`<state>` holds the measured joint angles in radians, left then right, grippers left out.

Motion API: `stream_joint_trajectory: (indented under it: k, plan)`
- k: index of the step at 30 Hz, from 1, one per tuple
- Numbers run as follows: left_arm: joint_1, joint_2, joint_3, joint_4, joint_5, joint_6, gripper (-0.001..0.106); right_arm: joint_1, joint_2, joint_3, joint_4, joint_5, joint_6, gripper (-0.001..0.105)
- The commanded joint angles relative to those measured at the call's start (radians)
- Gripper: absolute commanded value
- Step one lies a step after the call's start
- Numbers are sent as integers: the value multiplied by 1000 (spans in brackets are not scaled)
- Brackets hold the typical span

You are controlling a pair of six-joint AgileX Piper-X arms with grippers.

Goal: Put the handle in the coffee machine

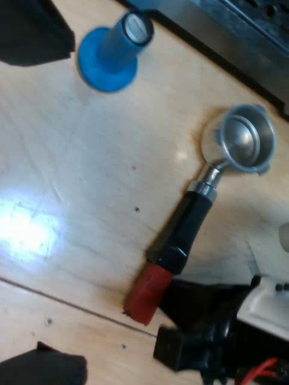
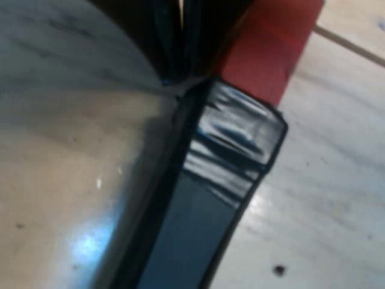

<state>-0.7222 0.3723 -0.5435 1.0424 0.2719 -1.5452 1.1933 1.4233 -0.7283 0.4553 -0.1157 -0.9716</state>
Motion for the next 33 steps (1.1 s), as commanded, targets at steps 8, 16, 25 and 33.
stream_joint_trajectory:
  k: [8,16,25,33]
  plan:
    - [36,1,-31,33,-14,25,98,103,86,2,-214,68,193,0]
    - [36,1,-49,46,-14,25,98,103,142,-48,-362,122,239,0]
    - [36,1,-49,60,-14,25,98,101,207,-119,-449,269,239,0]
    - [36,1,-49,83,-14,25,98,101,208,-118,-461,268,164,0]
